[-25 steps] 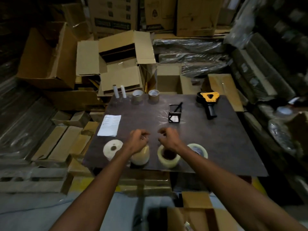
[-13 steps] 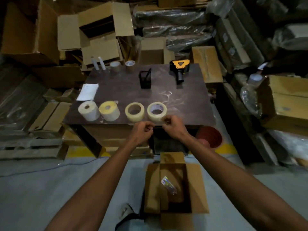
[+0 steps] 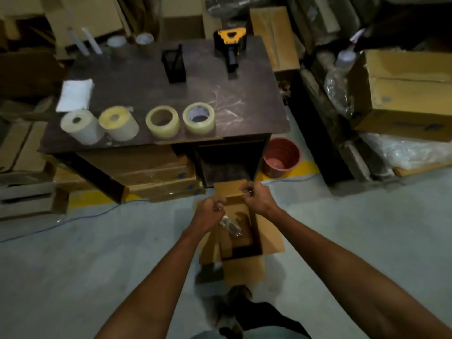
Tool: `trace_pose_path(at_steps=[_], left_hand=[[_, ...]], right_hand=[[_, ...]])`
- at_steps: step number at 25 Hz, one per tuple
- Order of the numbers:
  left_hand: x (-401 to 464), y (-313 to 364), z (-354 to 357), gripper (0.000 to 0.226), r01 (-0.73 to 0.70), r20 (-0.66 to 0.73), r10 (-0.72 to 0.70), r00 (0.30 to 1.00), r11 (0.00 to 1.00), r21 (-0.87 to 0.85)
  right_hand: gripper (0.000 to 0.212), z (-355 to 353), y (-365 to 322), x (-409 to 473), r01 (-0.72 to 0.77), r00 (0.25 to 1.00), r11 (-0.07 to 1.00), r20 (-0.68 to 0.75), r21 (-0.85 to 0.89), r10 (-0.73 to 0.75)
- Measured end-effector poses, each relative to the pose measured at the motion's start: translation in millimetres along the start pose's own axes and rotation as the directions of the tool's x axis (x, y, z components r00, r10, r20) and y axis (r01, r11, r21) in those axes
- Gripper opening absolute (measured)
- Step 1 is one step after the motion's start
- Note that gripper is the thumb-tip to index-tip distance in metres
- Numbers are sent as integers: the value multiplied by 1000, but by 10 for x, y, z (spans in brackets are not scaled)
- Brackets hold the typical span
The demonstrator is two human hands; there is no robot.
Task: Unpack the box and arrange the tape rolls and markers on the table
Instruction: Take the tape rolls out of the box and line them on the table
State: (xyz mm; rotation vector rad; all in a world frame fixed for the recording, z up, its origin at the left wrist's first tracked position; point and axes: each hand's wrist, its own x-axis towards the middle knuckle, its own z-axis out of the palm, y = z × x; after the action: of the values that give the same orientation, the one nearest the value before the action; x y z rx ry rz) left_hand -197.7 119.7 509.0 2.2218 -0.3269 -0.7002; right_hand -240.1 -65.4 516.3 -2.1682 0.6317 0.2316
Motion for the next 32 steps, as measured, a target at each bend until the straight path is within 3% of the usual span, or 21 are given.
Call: trace_pose_path(at_steps=[7, 16, 22, 27, 32], left_hand=[[60, -920, 760, 34, 80, -2, -81, 997, 996, -44], [1169, -2626, 2031, 36, 158, -93, -169, 981, 980, -118], [2118, -3475, 2798, 36, 6, -182, -17, 983, 998, -66], [2387, -3755, 3033, 31, -105, -309, 105, 945, 994, 15], [2299, -3992, 2996, 28, -205, -450, 169, 877, 978, -33]], right_hand=[[23, 797, 981, 91, -93, 992, 992, 77, -85, 99], [25, 2238, 2572, 1275, -41, 968, 962, 227, -269, 105], [29, 3108, 3520, 2230, 89, 974, 934, 227, -347, -8], [33, 3662, 4031, 2682, 29, 983, 929, 178, -369, 40], [29, 4026, 4356, 2748, 29, 984, 889, 172, -458, 57]])
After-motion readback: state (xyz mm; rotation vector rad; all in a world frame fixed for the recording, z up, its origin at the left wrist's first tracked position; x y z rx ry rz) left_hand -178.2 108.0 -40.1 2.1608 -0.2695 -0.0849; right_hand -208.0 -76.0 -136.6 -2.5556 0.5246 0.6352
